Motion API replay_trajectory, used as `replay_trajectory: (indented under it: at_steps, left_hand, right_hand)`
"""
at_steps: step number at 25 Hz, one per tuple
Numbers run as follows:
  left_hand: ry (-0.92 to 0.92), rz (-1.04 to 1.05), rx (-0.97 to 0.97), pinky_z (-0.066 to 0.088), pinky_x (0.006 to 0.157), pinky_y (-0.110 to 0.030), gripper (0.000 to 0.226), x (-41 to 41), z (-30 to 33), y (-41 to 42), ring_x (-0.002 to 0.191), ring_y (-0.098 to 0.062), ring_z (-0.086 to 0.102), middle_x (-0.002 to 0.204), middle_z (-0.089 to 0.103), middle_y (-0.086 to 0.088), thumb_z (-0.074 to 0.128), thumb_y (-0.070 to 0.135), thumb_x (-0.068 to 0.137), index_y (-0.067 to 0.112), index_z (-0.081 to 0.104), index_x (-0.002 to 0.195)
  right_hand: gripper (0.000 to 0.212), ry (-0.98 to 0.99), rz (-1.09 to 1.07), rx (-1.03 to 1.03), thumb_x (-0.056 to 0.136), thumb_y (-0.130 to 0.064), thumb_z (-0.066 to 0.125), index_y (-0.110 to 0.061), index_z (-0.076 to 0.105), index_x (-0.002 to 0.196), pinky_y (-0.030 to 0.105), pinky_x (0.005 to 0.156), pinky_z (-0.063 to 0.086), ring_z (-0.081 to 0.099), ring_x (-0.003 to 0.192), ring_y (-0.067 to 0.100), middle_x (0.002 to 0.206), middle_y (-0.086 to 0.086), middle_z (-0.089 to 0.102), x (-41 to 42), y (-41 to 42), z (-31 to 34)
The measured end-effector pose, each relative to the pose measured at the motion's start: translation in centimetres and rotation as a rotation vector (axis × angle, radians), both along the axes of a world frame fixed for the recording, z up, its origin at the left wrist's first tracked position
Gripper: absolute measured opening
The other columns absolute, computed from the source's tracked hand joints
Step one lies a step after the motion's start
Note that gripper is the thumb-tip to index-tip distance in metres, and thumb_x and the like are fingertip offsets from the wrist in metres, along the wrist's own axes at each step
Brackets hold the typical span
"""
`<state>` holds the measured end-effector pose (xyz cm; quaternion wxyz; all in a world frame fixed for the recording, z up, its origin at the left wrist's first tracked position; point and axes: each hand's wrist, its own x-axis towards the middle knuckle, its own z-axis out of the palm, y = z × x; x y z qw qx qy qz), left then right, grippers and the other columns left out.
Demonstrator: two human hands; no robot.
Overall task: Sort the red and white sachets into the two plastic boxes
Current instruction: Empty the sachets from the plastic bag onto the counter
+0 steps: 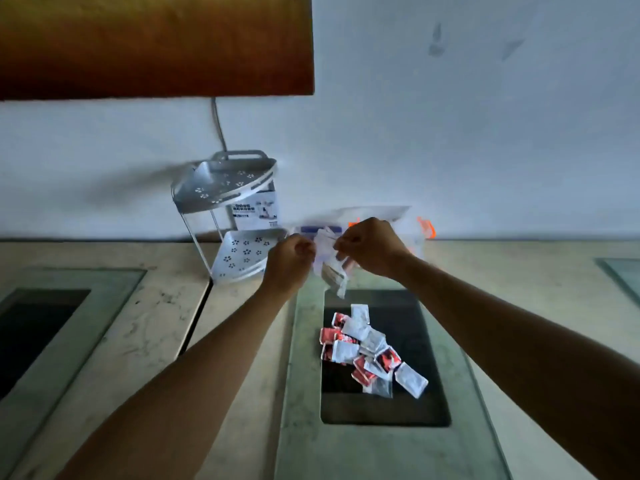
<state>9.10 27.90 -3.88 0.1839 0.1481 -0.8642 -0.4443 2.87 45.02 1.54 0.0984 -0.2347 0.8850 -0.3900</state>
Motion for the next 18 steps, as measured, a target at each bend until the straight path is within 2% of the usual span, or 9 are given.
replay_trajectory:
  at_steps: [1,5,8,9,10,12,15,18]
  left_hand:
    - [-0.031,-0.017,0.013,0.049,0.073,-0.034,0.02,1.0,-1.6,1.5,0.081,-0.028,0.067,0.08,0.074,-0.012,0.059,0.022,0.09,0.009,0.071,0.081]
    - [-0.191,-0.061,0.109,0.05,0.071,-0.032,0.014,5.3,-8.0,6.6,0.077,-0.022,0.066,0.08,0.072,-0.004,0.063,0.024,0.089,0.013,0.07,0.084]
    - [-0.296,-0.073,0.354,0.06,0.065,-0.043,0.02,8.8,-12.5,9.6,0.062,-0.026,0.068,0.068,0.072,-0.006,0.064,0.033,0.085,0.015,0.069,0.077]
    - [-0.323,-0.074,0.443,0.06,0.062,-0.041,0.021,9.9,-13.4,10.5,0.056,-0.024,0.067,0.067,0.072,-0.01,0.066,0.03,0.087,0.012,0.07,0.076]
    - [-0.35,-0.07,0.537,0.059,0.058,-0.037,0.022,10.9,-14.2,11.3,0.052,-0.021,0.066,0.067,0.072,-0.013,0.067,0.025,0.09,0.008,0.07,0.075]
    - [-0.407,-0.078,0.665,0.057,0.056,-0.032,0.022,12.8,-14.9,12.5,0.052,-0.02,0.066,0.07,0.072,-0.017,0.068,0.02,0.093,0.004,0.07,0.078]
    - [-0.428,-0.079,0.715,0.059,0.064,-0.039,0.016,14.7,-15.7,13.6,0.062,-0.024,0.071,0.073,0.075,-0.015,0.073,0.02,0.089,0.004,0.071,0.085]
    - [-0.423,-0.026,0.699,0.061,0.069,-0.044,0.015,15.7,-16.0,14.3,0.066,-0.026,0.073,0.078,0.076,-0.016,0.078,0.019,0.083,0.007,0.071,0.088]
  right_hand:
    - [0.02,-0.019,-0.011,0.022,0.088,-0.017,0.067,-0.008,0.078,0.073,0.025,0.066,0.06,0.075,0.06,0.012,0.068,0.004,0.078,1.2,1.4,-1.9]
    - [0.02,-0.155,-0.073,0.055,0.088,-0.018,0.067,-0.009,0.078,0.075,0.023,0.06,0.061,0.072,0.055,0.006,0.068,0.003,0.077,6.3,5.9,-8.6]
    - [0.025,-0.226,-0.177,0.122,0.085,-0.02,0.064,-0.008,0.075,0.066,0.02,0.047,0.048,0.061,0.045,0.001,0.057,-0.001,0.071,10.4,8.3,-12.6]
    - [0.026,-0.247,-0.204,0.141,0.084,-0.021,0.063,-0.007,0.073,0.065,0.019,0.046,0.043,0.056,0.042,0.0,0.053,-0.003,0.067,11.6,8.8,-13.7]
    - [0.027,-0.277,-0.225,0.141,0.084,-0.022,0.064,-0.006,0.072,0.065,0.02,0.045,0.043,0.054,0.04,-0.001,0.05,-0.003,0.064,12.7,9.3,-14.6]
    - [0.026,-0.362,-0.263,0.075,0.084,-0.022,0.065,-0.004,0.073,0.068,0.027,0.05,0.056,0.062,0.042,-0.001,0.052,0.001,0.069,14.7,10.0,-16.1]
    - [0.027,-0.41,-0.314,0.024,0.084,-0.029,0.07,-0.007,0.076,0.071,0.034,0.055,0.059,0.071,0.051,0.013,0.06,0.006,0.074,16.8,10.8,-17.7]
    - [0.023,-0.439,-0.339,-0.036,0.082,-0.031,0.073,-0.01,0.078,0.073,0.041,0.059,0.063,0.073,0.055,0.018,0.063,0.006,0.075,18.0,11.2,-18.9]
